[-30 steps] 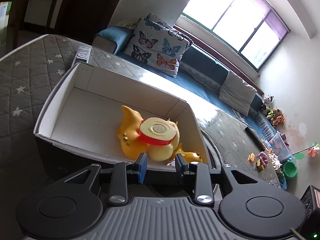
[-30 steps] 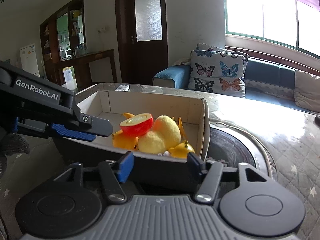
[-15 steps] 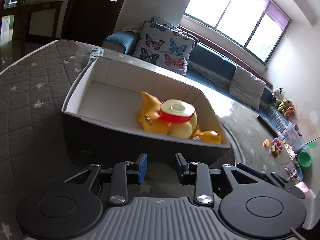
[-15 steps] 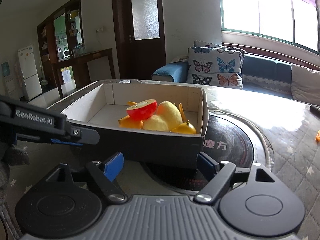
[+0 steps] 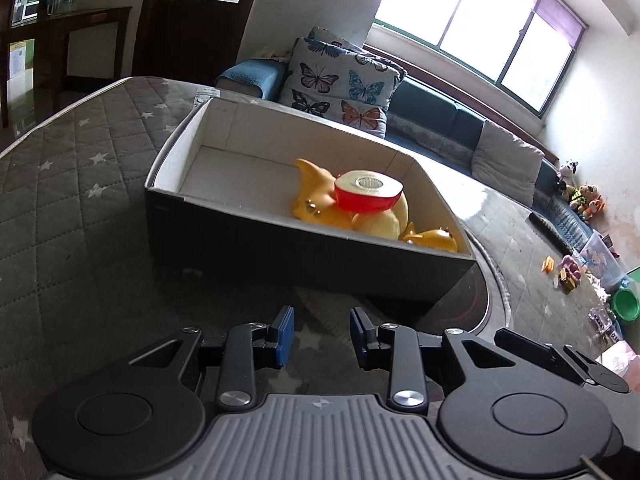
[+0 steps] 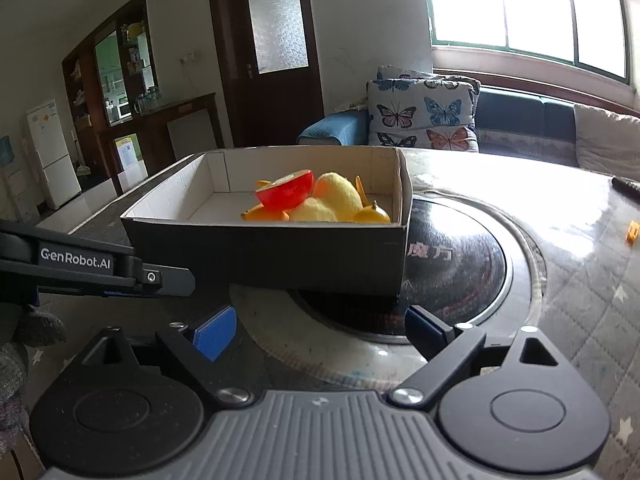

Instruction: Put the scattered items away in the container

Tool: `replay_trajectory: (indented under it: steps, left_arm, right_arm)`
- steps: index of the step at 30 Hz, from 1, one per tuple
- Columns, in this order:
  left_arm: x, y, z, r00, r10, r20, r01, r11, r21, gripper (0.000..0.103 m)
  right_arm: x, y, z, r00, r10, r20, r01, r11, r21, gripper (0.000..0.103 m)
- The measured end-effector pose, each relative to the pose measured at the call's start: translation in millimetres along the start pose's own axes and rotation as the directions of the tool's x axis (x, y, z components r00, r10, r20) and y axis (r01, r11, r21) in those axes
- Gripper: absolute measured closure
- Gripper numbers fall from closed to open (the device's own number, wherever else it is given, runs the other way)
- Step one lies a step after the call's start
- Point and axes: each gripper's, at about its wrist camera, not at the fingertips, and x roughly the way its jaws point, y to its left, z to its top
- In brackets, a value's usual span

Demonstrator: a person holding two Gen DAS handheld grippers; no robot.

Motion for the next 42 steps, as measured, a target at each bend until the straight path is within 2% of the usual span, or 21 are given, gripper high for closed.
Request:
replay_trajectory:
  steps: [11,25,42]
  left_arm:
    - [-2,-4,-11,0.999,0.039,-0.02,-0.039,0.999,0.022,0.069]
    - [-6,-2,-21,0.998,0.065,-0.028,-0.063,0.997,0.04,0.069]
    - [-4,-13,-38,0.991,0.13,-0.038,-0.126,0.987,0.096,0.069]
  right_arm:
    - [-11,1,-10,1.0,-0.026,0.009,0.026,1.0,0.014,0.0]
    - [-16,5,-22,0.998,-0.067,0.012,0.066,0.998,0.022,0.0]
    - [-18,5,-30,0.999,-0.053,-0.003,0.053,0.999,0.005,0.0]
